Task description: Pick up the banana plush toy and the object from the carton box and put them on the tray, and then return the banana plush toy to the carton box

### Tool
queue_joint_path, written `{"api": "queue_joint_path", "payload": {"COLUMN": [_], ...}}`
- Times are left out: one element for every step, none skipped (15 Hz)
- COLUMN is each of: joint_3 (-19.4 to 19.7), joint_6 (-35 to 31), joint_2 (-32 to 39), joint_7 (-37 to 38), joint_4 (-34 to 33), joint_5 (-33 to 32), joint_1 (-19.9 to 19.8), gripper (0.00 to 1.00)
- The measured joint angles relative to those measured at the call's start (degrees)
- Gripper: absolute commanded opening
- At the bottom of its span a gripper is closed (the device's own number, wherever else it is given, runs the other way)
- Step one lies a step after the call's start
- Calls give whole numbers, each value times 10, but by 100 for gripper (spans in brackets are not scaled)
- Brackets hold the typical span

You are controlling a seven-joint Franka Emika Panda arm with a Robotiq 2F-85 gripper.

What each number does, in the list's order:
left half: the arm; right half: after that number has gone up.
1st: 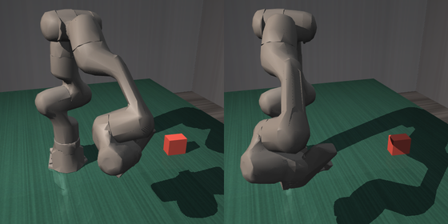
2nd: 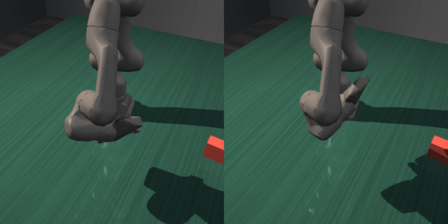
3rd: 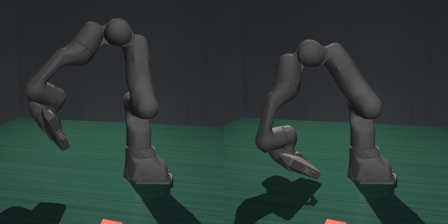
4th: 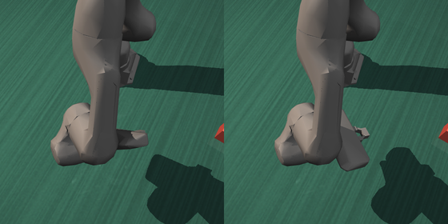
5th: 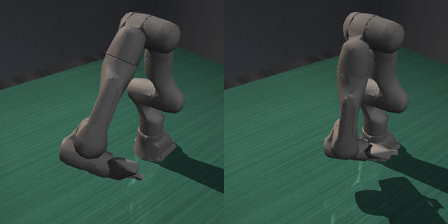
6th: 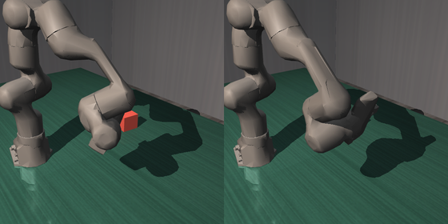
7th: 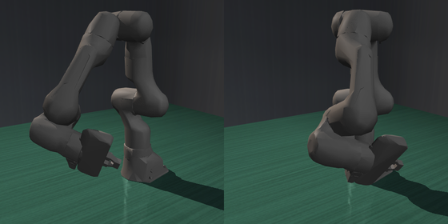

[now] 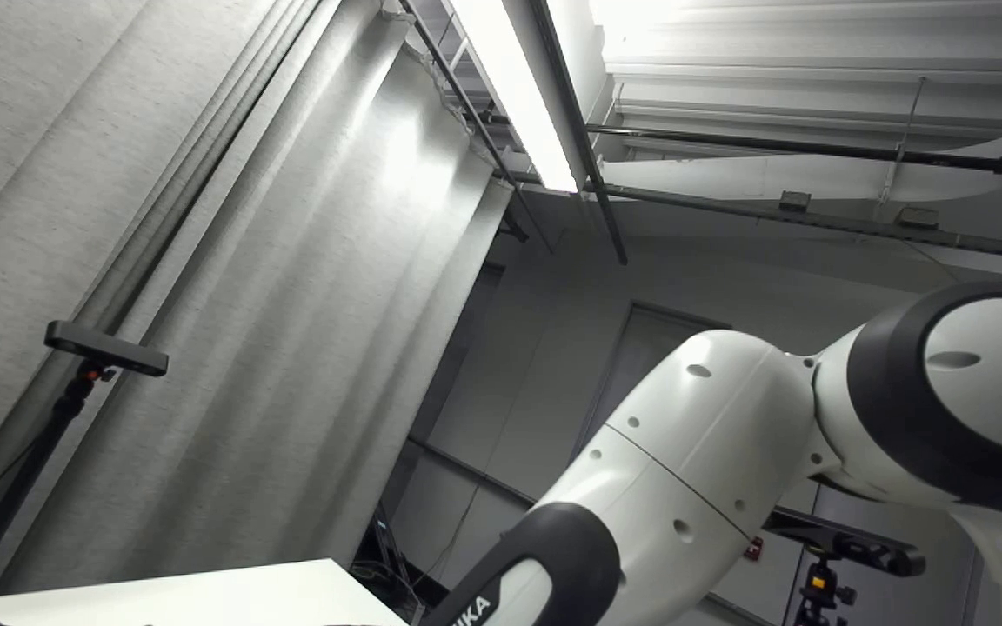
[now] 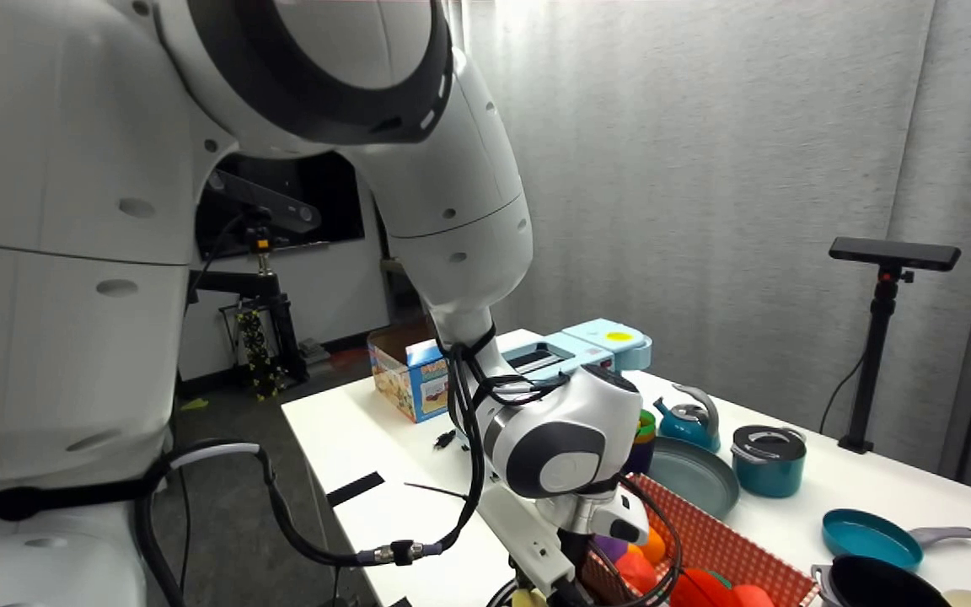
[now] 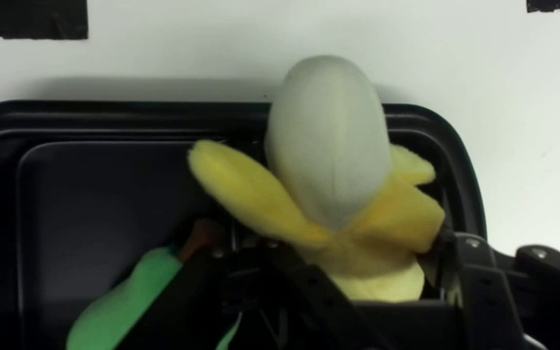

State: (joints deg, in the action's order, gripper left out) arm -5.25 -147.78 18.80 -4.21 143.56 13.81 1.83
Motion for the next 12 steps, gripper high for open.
{"api": "queue_joint_path", "payload": {"joint_3": [0,0,0,0,0,1,1,2,4,6,8,10], "joint_6": [0,0,0,0,0,2,5,10,19,31,45,58], "joint_2": [0,0,-1,-3,-6,-11,-19,-29,-43,-60,-79,-101], "joint_7": [0,0,0,0,0,1,1,1,1,1,1,1], "joint_4": [0,0,0,0,1,3,6,10,15,20,27,34], "joint_5": [0,-1,-1,-2,-4,-8,-13,-22,-32,-42,-54,-67], "joint_1": [0,0,0,0,0,0,0,0,0,0,0,0], "gripper": [24,17,11,4,2,2,5,4,2,3,3,4]}}
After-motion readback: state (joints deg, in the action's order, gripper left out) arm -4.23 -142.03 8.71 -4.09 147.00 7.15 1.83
